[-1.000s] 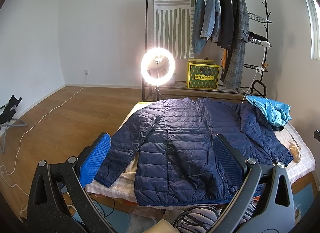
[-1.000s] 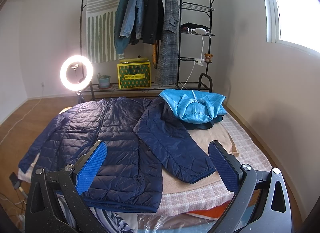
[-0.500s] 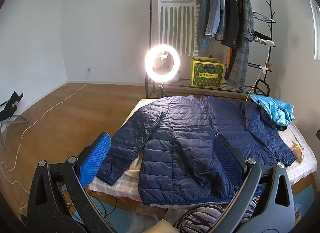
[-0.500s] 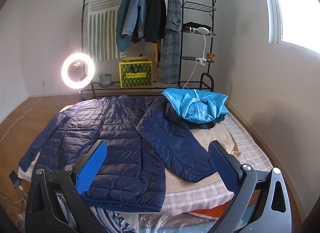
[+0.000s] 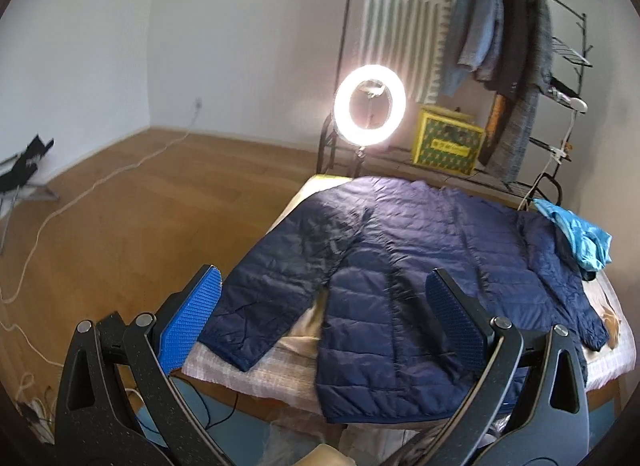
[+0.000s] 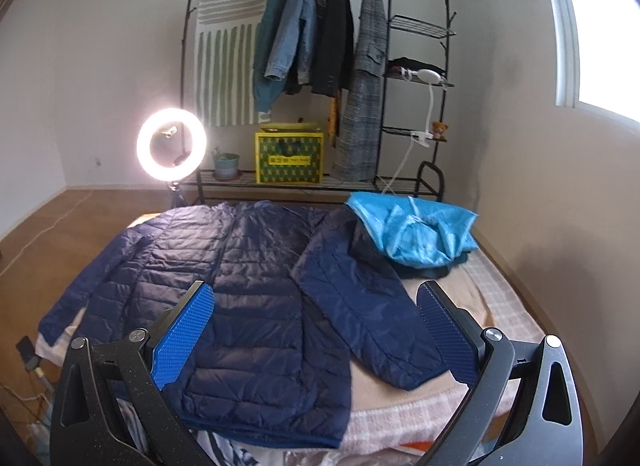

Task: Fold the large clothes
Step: 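Grasp the jacket sleeve cuff with the left gripper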

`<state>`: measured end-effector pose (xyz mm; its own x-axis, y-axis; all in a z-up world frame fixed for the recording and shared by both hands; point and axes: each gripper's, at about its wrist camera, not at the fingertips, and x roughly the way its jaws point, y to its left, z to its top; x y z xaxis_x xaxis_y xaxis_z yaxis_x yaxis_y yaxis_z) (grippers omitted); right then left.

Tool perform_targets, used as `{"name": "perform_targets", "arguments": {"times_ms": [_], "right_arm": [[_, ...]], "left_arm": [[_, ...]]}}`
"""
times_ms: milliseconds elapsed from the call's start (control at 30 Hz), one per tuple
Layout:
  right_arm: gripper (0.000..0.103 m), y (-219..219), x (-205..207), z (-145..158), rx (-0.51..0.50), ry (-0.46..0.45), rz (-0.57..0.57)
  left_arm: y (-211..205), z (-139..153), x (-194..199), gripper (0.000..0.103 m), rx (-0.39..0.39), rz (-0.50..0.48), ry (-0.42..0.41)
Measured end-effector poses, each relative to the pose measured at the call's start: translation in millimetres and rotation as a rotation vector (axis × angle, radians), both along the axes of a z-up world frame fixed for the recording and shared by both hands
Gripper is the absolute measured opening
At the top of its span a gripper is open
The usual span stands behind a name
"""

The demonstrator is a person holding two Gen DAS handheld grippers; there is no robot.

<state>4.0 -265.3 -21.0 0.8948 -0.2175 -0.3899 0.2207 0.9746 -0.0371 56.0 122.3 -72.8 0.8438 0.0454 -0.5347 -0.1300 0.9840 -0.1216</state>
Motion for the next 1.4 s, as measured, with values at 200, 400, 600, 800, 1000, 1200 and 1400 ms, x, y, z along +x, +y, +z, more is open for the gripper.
{"name": "perform_targets", "arguments": {"times_ms": [200, 400, 600, 800, 1000, 1200, 1400], "right_arm": [[0.101, 7.7, 26.3, -5.5, 0.029, 0.002, 0.055], [0.101, 20.3, 56.3, -14.0, 0.053, 0.088, 0.118], [0.101, 30.1, 74.0, -22.0, 0.103, 0.116, 0.157], [0.101, 39.9, 86.2, -25.4, 0.098, 0.139, 0.172], [0.101, 43.5, 96.8, -28.3, 0.092, 0.156, 0.175], [0.101, 49.5, 100.6, -31.5, 0.082, 0.162, 0.173], [0.101, 53.1, 103.4, -35.8, 0.089, 0.173, 0.184]], "left_arm": [[64.6, -63.3, 42.3, 0.103, -0.135, 0.06, 0.146], [128.7, -134.3, 71.5, 0.094, -0.277, 0.14, 0.293], [188.8, -193.8, 89.7, 0.092, -0.47, 0.236, 0.394], [212.2, -238.5, 99.0, 0.081, -0.606, 0.274, 0.453], [209.9, -248.9, 109.6, 0.057, -0.673, 0.243, 0.457], [210.1, -240.3, 111.3, 0.032, -0.715, 0.195, 0.408], [193.5, -228.7, 117.2, 0.03, -0.587, 0.151, 0.422]]}}
